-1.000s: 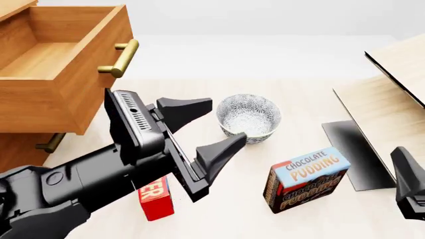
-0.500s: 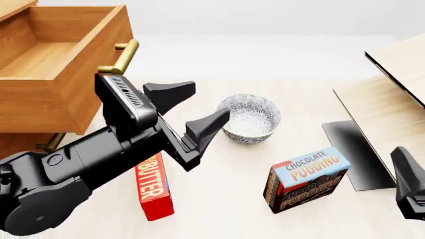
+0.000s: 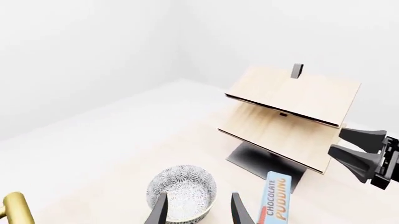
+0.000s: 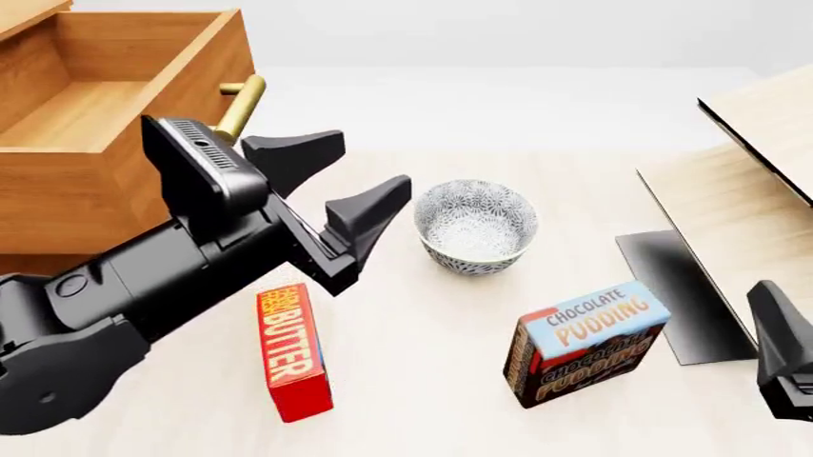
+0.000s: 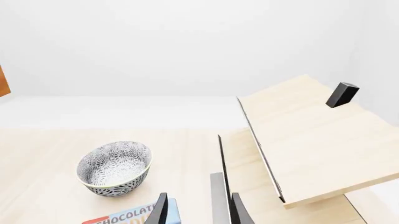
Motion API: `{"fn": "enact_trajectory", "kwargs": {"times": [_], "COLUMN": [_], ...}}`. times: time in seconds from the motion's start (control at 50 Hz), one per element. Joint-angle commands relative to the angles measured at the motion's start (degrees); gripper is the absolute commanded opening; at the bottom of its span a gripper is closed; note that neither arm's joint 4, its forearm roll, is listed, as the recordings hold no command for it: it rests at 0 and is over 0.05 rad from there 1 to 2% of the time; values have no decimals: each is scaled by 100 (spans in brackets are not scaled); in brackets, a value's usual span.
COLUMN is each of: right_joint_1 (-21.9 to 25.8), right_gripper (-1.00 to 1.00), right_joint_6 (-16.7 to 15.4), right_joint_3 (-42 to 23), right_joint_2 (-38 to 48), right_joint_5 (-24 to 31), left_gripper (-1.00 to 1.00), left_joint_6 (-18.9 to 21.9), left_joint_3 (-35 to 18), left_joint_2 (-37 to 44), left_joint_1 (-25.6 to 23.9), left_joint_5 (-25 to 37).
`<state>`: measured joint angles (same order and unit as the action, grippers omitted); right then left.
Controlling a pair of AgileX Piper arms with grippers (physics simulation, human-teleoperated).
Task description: Close the top drawer of the cabinet.
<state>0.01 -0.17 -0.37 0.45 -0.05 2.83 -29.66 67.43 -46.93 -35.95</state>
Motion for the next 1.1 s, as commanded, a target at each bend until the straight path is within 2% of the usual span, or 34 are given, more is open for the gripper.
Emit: {"fn": "enact_trajectory", "kwargs": {"times": [0.02,0.26,0.56,0.58,0.6,1.1], "right_joint_1": [-1,-1,0,0,-1,0], "right_gripper": [100,100,100,100,100,100], "right_joint_6": [0,1,0,-1,1,0], "right_joint_3": [0,0,0,0,0,0], "right_joint_2": [-1,1,0,0,0,0], "right_joint_5": [0,0,0,0,0,0], "left_gripper": [100,100,100,100,100,100], "left_joint_6": [-61,-223,-332,-499,-526,-644], "left_joint_3": [-7,78,144,287,295,443], "left_joint_2": [-259,-691,-611,-600,-619,-832], "left_joint_1": [191,516,722,1189,1230,1592], "left_joint_5": [173,418,386,392,415,529]}}
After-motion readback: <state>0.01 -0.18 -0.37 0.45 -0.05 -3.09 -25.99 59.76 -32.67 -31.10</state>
